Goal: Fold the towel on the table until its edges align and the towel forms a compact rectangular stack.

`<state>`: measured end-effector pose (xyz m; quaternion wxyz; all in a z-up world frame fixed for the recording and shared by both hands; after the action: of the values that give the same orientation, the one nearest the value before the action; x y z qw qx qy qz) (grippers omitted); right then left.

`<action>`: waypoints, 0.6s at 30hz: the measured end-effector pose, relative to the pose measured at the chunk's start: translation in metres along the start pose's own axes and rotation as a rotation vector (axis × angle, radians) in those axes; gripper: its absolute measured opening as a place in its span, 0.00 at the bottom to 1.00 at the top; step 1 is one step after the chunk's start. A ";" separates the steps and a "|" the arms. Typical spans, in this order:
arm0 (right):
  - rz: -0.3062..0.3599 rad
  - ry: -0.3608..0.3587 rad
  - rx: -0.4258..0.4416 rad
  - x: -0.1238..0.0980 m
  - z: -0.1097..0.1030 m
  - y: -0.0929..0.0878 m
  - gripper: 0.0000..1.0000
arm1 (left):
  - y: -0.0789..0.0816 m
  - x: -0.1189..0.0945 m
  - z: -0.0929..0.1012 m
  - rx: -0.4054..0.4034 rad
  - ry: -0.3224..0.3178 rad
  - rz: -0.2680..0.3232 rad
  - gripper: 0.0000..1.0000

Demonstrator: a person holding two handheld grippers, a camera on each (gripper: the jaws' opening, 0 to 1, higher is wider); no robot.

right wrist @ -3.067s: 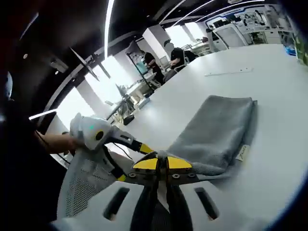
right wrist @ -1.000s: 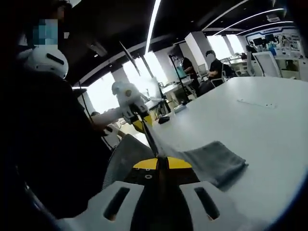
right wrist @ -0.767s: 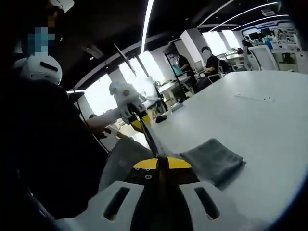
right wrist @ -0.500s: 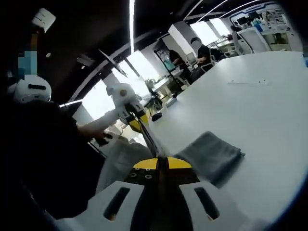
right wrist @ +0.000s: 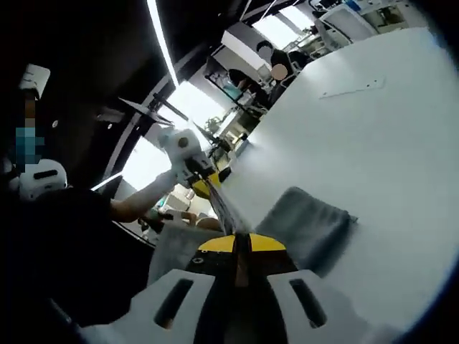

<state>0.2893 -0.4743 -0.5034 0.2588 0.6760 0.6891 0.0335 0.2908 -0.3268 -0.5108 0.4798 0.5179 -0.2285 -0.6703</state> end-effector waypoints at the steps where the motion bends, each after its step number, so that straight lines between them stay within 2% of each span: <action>1: 0.004 0.002 0.017 0.000 0.004 0.002 0.01 | -0.001 0.001 -0.004 -0.016 -0.002 0.006 0.06; 10: 0.007 -0.026 0.073 0.009 0.032 0.009 0.01 | -0.013 0.015 -0.034 -0.137 0.005 0.030 0.06; 18: 0.027 -0.093 0.116 0.020 0.068 0.013 0.01 | -0.029 0.027 -0.058 -0.204 0.058 0.004 0.06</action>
<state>0.3289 -0.4750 -0.5629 0.2504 0.7000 0.6679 -0.0348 0.3323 -0.3266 -0.5675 0.5376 0.4851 -0.1464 -0.6740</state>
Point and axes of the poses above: the point that each gripper's makers call its tool centre point, and the gripper's own axes: x roughly forward along the fingers, z roughly to its right, y roughly out of its top, the point moved 1 cm from there along -x, roughly backward along the fingers, and after that the axes turned 12 degrees about x, right-handed, at the moved point
